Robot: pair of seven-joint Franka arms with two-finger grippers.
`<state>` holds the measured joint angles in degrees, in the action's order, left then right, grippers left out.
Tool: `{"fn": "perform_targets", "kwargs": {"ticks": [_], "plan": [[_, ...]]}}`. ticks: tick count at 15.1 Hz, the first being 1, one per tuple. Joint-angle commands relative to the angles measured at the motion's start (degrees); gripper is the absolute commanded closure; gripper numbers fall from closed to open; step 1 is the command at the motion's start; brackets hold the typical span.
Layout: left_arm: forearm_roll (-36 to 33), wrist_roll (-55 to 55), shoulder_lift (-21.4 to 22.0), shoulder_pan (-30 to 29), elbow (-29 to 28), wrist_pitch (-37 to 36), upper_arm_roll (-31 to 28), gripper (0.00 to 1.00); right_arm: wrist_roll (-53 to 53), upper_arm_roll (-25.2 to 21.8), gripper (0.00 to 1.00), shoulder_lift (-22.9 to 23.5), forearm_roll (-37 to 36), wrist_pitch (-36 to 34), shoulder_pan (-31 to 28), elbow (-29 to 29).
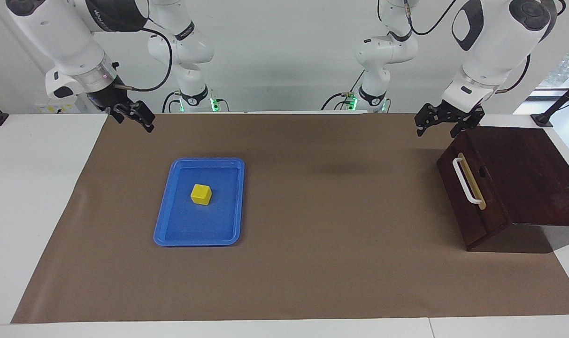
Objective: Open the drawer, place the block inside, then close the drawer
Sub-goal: 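Reach the right gripper toward the yellow cube in the blue tray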
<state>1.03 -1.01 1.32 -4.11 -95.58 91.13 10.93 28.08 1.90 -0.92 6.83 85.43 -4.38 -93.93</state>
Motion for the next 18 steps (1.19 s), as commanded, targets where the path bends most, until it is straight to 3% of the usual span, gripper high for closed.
{"fn": "perform_targets", "kwargs": {"ticks": [1, 8, 14, 18], "plan": [[0.5, -0.7, 1.1, -0.2, -0.9, -0.3, -0.2, 0.0, 14.8, 0.1, 0.0, -3.1, 8.3, 4.1, -2.5, -7.1], [0.5, -0.7, 1.1, -0.2, -0.8, -0.3, -0.2, 0.0, 40.5, 0.1, 0.0, 0.0, 27.2, 19.2, -4.9, -18.6], [0.5, -0.7, 1.1, -0.2, -0.9, -0.3, -0.2, 0.0, 41.4, 0.1, 0.0, 3.3, 35.0, 27.9, -5.1, -26.8], [0.5, -0.7, 1.1, -0.2, -0.8, -0.3, -0.2, 0.0, 41.1, 0.1, 0.0, 5.8, 40.0, 30.9, -5.3, -28.0]]}}
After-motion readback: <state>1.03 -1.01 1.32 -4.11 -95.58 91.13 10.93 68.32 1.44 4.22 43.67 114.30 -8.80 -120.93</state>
